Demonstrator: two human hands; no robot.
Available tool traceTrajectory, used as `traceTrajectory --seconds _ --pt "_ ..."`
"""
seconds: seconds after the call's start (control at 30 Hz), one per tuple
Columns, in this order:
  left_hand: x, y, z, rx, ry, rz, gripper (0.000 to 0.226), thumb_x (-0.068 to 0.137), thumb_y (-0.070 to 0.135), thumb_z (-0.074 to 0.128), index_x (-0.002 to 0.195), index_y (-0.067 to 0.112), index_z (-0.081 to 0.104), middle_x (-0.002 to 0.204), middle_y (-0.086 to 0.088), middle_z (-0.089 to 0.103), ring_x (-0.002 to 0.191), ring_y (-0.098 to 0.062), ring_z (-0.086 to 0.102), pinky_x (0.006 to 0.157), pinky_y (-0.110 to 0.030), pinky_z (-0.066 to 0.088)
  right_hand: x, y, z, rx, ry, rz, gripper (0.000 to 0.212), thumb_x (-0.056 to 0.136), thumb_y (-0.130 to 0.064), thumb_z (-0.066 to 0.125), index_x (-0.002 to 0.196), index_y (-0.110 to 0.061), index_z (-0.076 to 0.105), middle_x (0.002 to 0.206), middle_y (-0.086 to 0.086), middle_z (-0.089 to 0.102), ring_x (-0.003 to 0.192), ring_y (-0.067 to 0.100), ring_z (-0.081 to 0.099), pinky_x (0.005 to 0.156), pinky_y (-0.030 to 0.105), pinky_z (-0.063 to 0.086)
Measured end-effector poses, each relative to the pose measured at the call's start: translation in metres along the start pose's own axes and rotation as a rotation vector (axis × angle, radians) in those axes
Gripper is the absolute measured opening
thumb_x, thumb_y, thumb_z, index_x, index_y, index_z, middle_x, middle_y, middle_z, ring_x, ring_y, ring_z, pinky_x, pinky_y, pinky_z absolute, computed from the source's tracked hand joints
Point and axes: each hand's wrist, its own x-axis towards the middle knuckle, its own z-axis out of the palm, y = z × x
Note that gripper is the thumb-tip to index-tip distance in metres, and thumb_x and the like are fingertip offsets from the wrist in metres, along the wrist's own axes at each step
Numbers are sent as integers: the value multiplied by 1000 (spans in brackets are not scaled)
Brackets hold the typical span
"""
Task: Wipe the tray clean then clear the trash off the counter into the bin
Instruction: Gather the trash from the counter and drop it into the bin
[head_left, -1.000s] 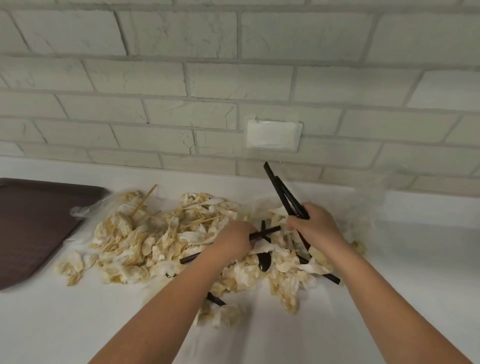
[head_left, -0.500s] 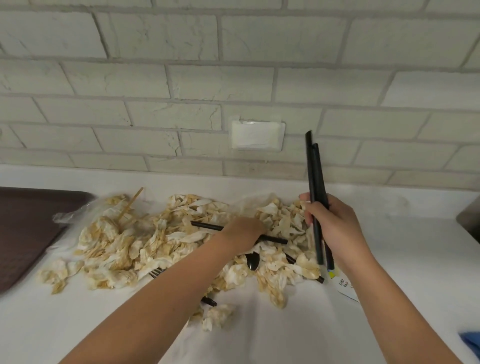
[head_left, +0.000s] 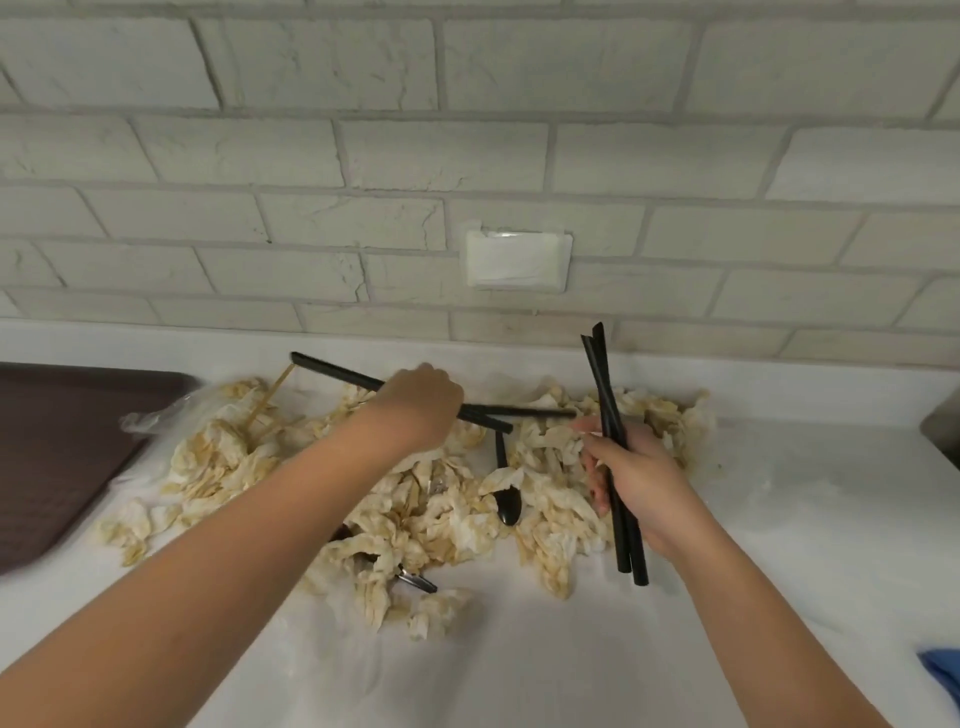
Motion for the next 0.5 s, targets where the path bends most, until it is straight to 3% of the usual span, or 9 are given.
traceTrajectory --seconds 0.1,0.23,0.3,0.4,0.5 --pt "-21 -33 4 -179 -28 -143 28 90 12 40 116 12 52 97 -6 54 81 -18 46 65 -27 38 16 -3 15 -139 70 8 15 96 -21 50 100 -13 62 60 -1 43 47 11 38 42 26 30" --pt "-47 -69 20 -367 58 -323 16 93 21 40 98 12 53 75 -2 51 65 -17 50 51 -28 34 51 -9 38 -637 70 -132 18 92 -29 51 80 -18 58 64 -1 54 55 15 52 51 25 38" --pt "-58 -82 29 -470 119 -416 14 95 19 37 90 13 48 70 -3 51 58 -18 48 48 -29 32 75 -3 56 -862 71 -138 13 91 -26 50 86 -18 60 69 -1 60 58 14 57 48 23 39" --pt "-74 -94 39 -621 223 -508 16 96 17 38 83 11 45 66 -7 52 54 -21 48 47 -29 32 103 16 77 -1204 82 -44 18 91 -20 52 101 -12 65 88 3 66 75 20 63 54 26 43" --pt "-91 -99 46 -744 268 -516 14 91 18 45 83 11 53 66 -8 56 54 -22 50 51 -29 38 110 29 86 -1330 22 64 29 87 -34 62 103 -11 63 90 3 63 80 21 62 60 28 44"
